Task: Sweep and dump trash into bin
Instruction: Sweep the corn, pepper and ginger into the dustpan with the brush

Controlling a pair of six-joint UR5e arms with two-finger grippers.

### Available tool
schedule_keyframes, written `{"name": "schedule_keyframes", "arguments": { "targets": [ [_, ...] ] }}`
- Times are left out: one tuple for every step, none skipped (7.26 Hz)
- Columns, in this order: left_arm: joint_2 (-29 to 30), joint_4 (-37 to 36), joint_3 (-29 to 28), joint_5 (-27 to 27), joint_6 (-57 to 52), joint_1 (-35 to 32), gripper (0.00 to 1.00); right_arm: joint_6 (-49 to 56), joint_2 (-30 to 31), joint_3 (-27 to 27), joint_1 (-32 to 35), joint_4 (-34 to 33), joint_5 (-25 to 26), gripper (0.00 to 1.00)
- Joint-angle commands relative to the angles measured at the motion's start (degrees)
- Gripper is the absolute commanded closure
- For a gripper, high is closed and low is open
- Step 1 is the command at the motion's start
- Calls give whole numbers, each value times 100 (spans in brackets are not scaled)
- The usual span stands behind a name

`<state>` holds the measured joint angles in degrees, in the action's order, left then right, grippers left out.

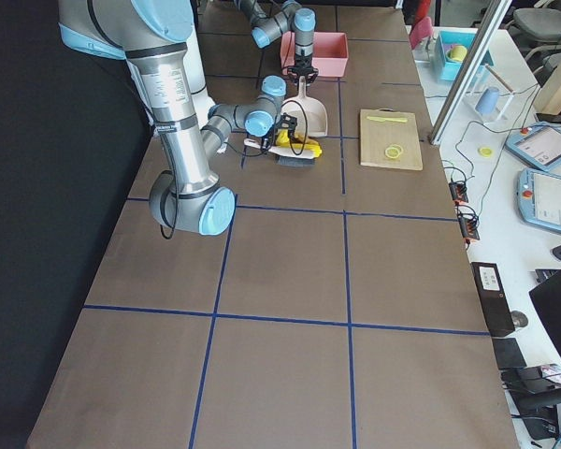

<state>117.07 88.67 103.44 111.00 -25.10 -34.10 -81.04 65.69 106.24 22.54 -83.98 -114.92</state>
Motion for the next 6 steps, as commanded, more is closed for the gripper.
{"name": "schedule_keyframes", "arguments": {
  "targets": [
    [26, -8, -8, 0, 14, 0, 100, -166, -178, -42, -110, -22, 48, 100],
    [26, -8, -8, -8, 14, 0, 100, -349, -327, -103, -162, -22, 48, 100],
    [35, 1, -8, 0, 84, 9, 100, -412, -450, -260, -232, -22, 57, 100],
    [44, 1, 0, 0, 84, 0, 100, -421, -565, -314, -242, -22, 66, 100],
    [44, 1, 1, 0, 93, 0, 100, -491, -688, -392, -259, -22, 66, 100],
    [44, 1, 1, 0, 93, 0, 100, -570, -846, -524, -259, -13, 66, 100]
  ]
}}
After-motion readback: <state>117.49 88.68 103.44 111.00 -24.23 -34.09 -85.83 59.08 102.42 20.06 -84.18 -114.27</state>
